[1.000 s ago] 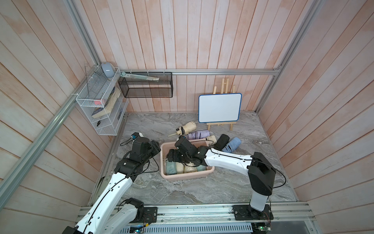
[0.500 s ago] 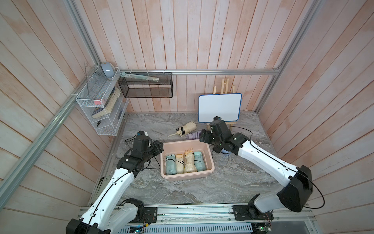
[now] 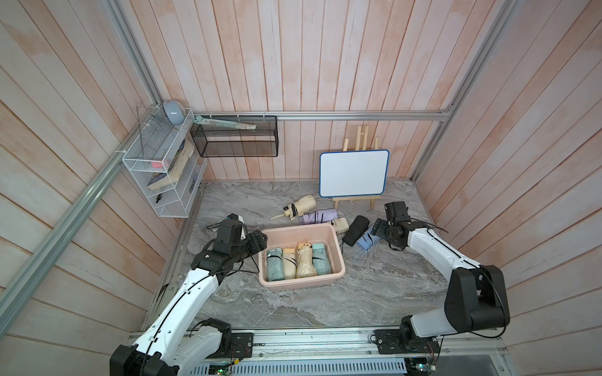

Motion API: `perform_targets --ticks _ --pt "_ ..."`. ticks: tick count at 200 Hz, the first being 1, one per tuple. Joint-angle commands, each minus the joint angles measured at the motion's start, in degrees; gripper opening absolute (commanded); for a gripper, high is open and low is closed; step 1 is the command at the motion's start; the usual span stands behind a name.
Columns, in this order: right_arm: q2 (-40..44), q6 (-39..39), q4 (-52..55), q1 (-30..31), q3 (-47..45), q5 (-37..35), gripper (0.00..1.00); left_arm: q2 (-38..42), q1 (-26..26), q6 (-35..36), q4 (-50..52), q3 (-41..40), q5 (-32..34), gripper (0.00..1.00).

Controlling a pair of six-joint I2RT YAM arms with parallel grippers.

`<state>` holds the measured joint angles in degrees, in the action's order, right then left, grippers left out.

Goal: Put the umbrella into the storage box
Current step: Pick up the umbrella from the center of the board.

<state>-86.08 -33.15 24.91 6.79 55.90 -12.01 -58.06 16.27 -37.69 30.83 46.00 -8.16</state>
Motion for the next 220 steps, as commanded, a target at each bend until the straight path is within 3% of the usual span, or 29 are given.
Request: perform_targets --ticks 1,94,176,220 --pt "-3.8 3.5 -5.7 -2.9 2.5 1.9 0.91 -0.3 -0.2 -0.4 -2.6 -0.3 0.3 0.80" --pt "-24.2 9.7 -3.7 -7.9 20.4 4.7 0.93 -0.7 -1.1 -1.9 -6.9 -0.7 1.4 0.80" --pt "-27.4 12.6 -2.3 -7.9 19.8 7.4 0.88 -2.1 -1.3 -2.8 -8.3 -0.8 1.5 0.79" --pt "-20.6 12.8 -2.9 -8.1 10.2 5.8 0.85 -1.3 -1.5 -2.7 -8.0 -0.9 1.9 0.79"
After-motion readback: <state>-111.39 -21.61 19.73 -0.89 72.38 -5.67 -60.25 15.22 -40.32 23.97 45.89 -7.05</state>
